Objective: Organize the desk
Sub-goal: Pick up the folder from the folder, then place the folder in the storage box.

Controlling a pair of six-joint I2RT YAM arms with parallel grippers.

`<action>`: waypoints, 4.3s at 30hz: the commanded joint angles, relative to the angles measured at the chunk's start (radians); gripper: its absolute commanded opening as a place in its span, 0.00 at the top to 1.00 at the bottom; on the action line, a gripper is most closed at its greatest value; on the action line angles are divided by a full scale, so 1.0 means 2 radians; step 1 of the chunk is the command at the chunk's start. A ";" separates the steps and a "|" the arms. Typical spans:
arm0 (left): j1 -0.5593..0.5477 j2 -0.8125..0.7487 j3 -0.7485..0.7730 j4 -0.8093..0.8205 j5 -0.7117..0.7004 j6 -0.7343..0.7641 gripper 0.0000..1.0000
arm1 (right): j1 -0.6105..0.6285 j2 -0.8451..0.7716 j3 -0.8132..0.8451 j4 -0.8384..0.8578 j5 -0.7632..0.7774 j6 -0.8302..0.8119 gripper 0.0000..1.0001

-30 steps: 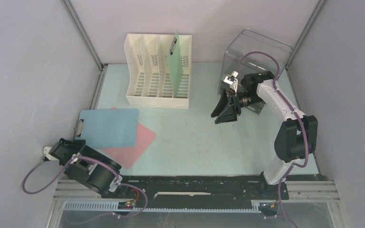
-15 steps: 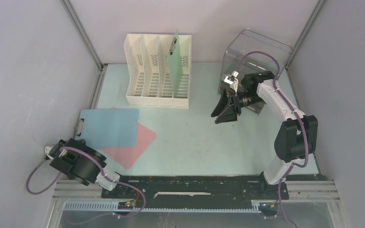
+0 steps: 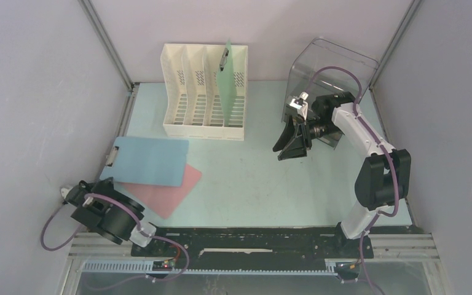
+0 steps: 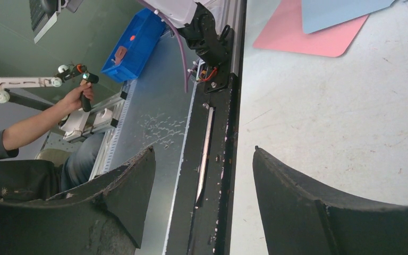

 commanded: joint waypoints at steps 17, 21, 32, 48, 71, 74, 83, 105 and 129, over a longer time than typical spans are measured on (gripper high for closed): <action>-0.029 -0.380 0.006 -0.216 -0.029 -0.013 1.00 | 0.005 -0.025 0.013 -0.023 -0.003 -0.013 0.25; -0.032 -0.418 0.021 -0.273 -0.011 -0.023 1.00 | 0.004 -0.026 0.013 -0.023 0.001 -0.013 0.25; -0.082 -0.502 0.089 -0.425 -0.033 -0.038 1.00 | -0.004 -0.019 0.018 -0.015 0.013 0.004 0.25; -0.169 -0.520 0.233 -0.513 -0.016 -0.022 1.00 | 0.019 -0.080 -0.042 0.222 0.108 0.235 0.25; -0.282 -0.491 0.295 -0.427 0.083 0.041 1.00 | 0.019 -0.074 -0.038 0.202 0.101 0.211 0.25; -0.295 -0.487 0.290 -0.416 0.074 0.040 1.00 | 0.019 -0.071 -0.037 0.200 0.101 0.209 0.25; -0.397 -0.443 0.287 -0.397 0.002 0.055 1.00 | 0.027 -0.058 -0.037 0.202 0.101 0.209 0.25; -0.526 -0.304 0.406 -0.405 -0.085 0.103 1.00 | 0.028 -0.040 -0.036 0.201 0.095 0.205 0.24; -0.545 -0.236 0.483 -0.435 0.038 0.145 1.00 | 0.036 -0.063 0.003 0.291 0.100 0.162 0.01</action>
